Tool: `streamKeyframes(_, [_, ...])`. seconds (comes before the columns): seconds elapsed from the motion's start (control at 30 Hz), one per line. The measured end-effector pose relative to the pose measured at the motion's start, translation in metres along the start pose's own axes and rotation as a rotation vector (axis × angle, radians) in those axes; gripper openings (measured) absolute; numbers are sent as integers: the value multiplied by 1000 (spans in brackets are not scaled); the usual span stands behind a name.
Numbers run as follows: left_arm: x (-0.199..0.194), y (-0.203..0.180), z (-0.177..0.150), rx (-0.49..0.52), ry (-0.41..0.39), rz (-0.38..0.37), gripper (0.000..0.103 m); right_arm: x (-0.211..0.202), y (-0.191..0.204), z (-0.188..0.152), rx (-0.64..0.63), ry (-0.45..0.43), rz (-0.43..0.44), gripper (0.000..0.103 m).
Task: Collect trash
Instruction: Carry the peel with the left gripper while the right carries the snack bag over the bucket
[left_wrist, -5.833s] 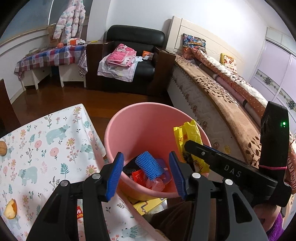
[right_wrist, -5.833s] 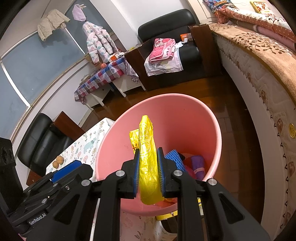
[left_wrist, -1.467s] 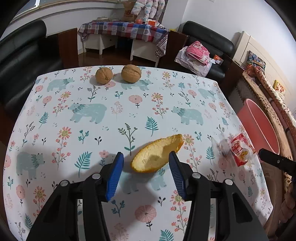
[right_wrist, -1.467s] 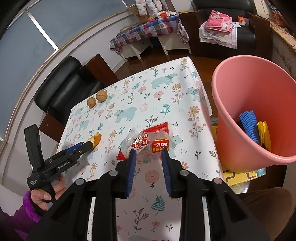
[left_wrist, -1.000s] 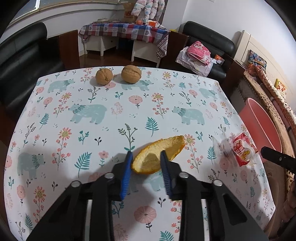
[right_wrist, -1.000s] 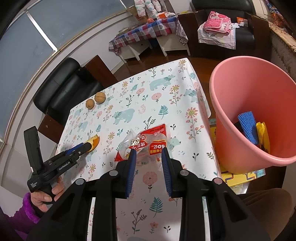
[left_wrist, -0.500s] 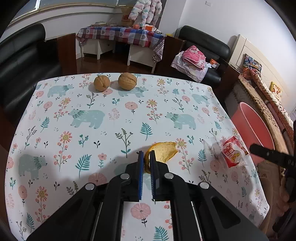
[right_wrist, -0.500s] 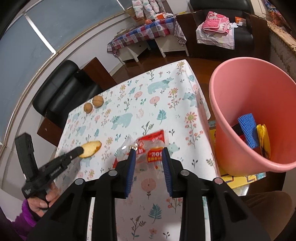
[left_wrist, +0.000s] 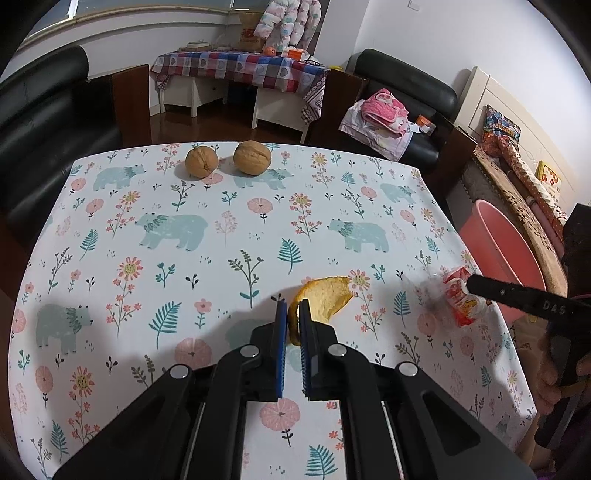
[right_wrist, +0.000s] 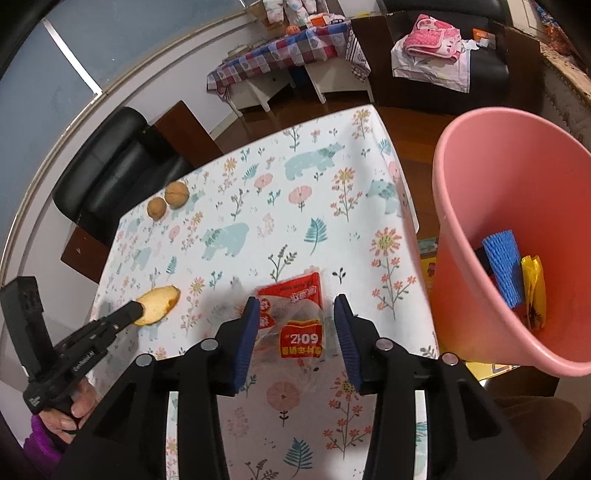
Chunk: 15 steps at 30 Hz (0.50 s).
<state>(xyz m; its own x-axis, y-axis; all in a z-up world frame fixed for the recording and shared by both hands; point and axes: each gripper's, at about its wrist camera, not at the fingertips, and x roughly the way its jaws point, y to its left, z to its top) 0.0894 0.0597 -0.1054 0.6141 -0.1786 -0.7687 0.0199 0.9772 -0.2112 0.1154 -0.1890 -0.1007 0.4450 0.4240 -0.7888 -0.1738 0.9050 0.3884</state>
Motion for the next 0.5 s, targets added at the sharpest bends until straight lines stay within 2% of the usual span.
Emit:
streamKeyframes(0.23, [1, -1, -1, 2, 3, -4, 6, 7, 2, -7, -19, 22, -8, 42])
streamKeyframes(0.5, [0, -2, -1, 3, 0, -5, 6, 8, 9, -15, -57, 39, 31, 42])
